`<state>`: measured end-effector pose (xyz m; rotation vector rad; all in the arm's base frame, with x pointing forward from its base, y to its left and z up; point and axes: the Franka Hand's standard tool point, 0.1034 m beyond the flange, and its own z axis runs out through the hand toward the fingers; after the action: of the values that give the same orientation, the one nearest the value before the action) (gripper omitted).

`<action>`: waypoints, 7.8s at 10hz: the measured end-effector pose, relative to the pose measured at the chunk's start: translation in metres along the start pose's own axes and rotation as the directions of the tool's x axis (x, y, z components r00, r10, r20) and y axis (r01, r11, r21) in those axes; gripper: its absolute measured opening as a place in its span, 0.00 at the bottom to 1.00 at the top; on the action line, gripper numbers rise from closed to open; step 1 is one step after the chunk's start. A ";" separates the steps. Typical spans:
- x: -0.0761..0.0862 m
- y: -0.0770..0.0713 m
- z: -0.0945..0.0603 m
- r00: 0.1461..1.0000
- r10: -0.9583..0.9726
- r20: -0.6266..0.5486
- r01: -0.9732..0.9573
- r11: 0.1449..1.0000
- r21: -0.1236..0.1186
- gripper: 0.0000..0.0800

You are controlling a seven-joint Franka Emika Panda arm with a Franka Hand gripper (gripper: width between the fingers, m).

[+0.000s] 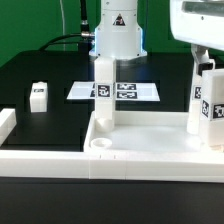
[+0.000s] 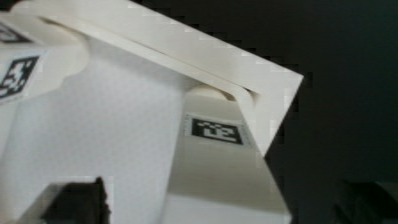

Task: Assemble desk

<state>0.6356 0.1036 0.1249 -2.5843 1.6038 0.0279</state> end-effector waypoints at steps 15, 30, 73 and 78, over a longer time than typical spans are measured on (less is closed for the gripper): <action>0.003 0.002 0.004 0.442 -0.897 0.003 0.896 0.442 -0.051 0.81; 0.003 0.001 0.006 0.894 -0.448 -0.029 0.447 0.894 -0.015 0.36; 0.007 0.001 0.007 0.778 -0.627 -0.043 0.627 0.779 -0.021 0.36; 0.006 0.001 0.009 0.986 -0.157 -0.050 0.158 0.987 0.020 0.36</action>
Offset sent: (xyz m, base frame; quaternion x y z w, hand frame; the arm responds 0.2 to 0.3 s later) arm 0.0015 -0.0009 0.0028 -0.0303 0.0221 -0.2674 0.9629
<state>0.6376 0.0982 0.1157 -2.7042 1.4004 -0.0659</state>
